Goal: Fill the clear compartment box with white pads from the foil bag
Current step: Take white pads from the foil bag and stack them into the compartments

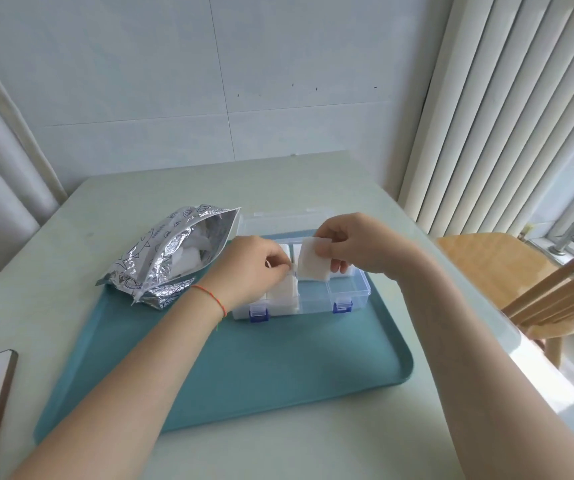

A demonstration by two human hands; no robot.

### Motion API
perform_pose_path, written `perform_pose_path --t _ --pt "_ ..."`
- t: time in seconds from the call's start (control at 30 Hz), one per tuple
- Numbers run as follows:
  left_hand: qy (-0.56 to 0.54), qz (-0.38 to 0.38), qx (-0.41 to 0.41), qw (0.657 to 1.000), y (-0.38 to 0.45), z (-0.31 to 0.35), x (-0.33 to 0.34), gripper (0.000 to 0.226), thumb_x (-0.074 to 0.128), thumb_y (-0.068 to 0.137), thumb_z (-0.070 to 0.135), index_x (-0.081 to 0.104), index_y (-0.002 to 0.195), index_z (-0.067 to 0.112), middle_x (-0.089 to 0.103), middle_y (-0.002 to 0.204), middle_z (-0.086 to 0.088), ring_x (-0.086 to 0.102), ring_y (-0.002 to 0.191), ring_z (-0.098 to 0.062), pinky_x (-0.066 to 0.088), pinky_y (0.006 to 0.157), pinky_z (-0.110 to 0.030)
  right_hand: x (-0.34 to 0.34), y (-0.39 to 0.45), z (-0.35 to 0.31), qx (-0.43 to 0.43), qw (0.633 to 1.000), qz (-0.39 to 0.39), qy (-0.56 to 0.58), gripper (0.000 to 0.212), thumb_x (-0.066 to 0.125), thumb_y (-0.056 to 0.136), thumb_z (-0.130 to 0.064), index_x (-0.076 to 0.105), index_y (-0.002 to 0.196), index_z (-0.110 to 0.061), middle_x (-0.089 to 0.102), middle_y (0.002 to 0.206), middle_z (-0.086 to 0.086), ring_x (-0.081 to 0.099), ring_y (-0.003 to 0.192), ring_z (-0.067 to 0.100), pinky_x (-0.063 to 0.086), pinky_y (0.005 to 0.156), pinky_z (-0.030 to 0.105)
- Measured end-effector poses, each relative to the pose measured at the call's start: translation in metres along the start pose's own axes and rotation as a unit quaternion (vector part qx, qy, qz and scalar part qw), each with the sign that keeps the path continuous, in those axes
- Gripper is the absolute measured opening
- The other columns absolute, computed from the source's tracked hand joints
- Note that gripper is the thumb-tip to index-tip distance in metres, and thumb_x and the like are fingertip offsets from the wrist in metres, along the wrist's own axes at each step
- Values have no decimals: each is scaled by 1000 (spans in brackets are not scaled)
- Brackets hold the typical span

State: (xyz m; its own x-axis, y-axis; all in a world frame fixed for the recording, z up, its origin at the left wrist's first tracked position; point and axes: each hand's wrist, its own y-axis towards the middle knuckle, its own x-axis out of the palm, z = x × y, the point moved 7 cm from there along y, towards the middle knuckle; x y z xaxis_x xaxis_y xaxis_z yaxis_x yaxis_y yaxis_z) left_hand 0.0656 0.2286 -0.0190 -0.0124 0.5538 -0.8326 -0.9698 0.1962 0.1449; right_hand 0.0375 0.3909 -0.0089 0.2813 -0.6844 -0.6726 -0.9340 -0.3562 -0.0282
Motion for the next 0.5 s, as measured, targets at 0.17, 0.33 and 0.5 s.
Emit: perform_pose_path --t 0.17,0.33,0.5 --pt "146 1 19 989 1 -3 1 13 64 83 20 74 83 27 56 78 10 56 82 -16 45 72 -27 18 1 -2 14 1000 -17 3 11 55 94 -11 65 99 -12 67 67 2 58 51 9 49 54 20" --pt "129 -32 -25 991 -4 -16 -2 12 67 78 18 67 78 30 59 73 15 58 80 -13 46 72 -25 43 9 -1 34 998 -13 47 12 60 91 -13 52 100 -13 69 69 6 60 53 17 52 59 29" --pt "120 -26 -32 992 -6 -19 -4 15 58 82 12 59 84 27 60 77 13 55 80 -14 43 69 -26 54 11 -4 40 999 -14 30 13 62 90 -15 50 97 -15 66 67 3 52 40 8 41 44 15"
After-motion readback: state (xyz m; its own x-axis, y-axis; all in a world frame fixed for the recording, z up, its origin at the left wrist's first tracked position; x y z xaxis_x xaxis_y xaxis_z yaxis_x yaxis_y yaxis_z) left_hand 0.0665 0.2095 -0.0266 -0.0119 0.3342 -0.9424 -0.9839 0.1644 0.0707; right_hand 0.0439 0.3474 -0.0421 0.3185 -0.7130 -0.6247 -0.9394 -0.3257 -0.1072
